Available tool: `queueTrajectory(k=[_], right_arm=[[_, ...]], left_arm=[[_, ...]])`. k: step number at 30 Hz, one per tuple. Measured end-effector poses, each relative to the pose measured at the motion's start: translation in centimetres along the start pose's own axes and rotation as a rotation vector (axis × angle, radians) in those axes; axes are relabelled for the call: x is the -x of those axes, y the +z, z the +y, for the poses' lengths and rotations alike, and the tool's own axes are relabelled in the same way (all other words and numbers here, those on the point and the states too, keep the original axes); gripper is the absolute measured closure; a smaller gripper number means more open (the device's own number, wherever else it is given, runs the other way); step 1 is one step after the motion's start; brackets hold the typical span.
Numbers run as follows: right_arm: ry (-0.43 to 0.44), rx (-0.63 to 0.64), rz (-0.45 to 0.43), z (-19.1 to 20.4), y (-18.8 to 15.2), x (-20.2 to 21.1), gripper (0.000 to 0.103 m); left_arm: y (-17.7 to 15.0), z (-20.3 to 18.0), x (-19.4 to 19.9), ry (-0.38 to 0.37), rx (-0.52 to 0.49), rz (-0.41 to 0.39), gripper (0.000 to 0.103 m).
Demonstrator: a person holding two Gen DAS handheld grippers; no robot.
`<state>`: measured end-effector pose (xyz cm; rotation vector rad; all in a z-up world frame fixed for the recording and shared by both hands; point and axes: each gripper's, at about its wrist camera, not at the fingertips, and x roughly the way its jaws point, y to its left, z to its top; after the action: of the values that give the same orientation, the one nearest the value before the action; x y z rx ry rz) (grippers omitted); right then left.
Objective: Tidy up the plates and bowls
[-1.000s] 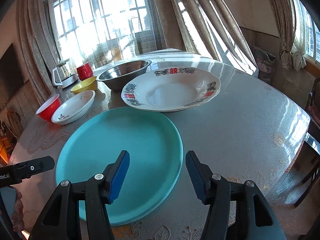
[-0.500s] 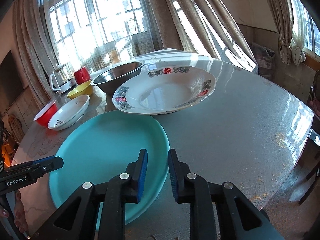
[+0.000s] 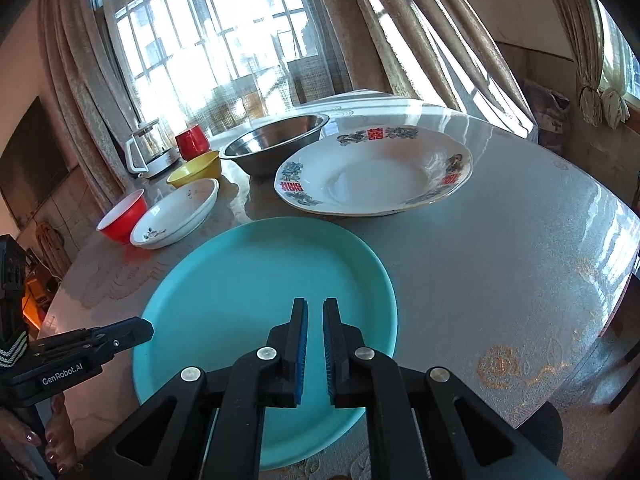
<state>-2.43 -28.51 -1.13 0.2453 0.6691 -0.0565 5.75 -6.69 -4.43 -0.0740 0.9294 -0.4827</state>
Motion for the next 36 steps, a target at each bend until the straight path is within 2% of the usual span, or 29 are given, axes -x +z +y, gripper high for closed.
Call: queueTrajectory(k=[3,5,7,10,12,14,17,20,26,36], right_arm=[[-0.053,-0.008,-0.016,-1.1,0.7,0.5,0.079],[-0.063,-0.047,0.018,-2.2,1.1,0.0,0.076],[-0.043,-0.062,0.066,-2.8,1.0,-0.9,0.076],[-0.011,-0.097,0.111,-3.4,0.4,-2.1,0.076],[0.007,-0.113,0.109,-3.4,-0.2,-2.3,0.077],[0.012,-0.096,0.111,-2.9,-0.4,-2.5,0.083],[-0.005,-0.065,0.118,-2.1,-0.5,-2.3,0.085],[0.021,-0.091,0.127,-2.1,-0.7,-2.1,0.087],[0.059,-0.062,0.137,-0.3,-0.9,-1.6,0.087],[0.172,0.031,0.170,6.1,-0.9,-3.1,0.087]], left_arm=[[0.2,0.5,0.0,0.002,0.033,-0.008,0.077],[0.3,0.6,0.0,-0.015,0.038,-0.007,0.069],[0.3,0.3,0.0,-0.003,0.018,-0.009,0.066],[0.2,-0.1,-0.1,0.020,-0.011,-0.017,0.069],[0.2,-0.4,-0.2,0.048,-0.038,-0.021,0.084],[0.0,-0.7,-0.3,0.062,-0.070,-0.023,0.089],[-0.1,-0.5,0.0,0.079,-0.078,-0.028,0.089],[-0.3,0.2,0.6,0.076,-0.059,-0.035,0.089],[-1.0,2.2,2.4,0.102,-0.020,-0.050,0.089],[-2.7,8.0,5.2,0.208,0.095,-0.068,0.089]])
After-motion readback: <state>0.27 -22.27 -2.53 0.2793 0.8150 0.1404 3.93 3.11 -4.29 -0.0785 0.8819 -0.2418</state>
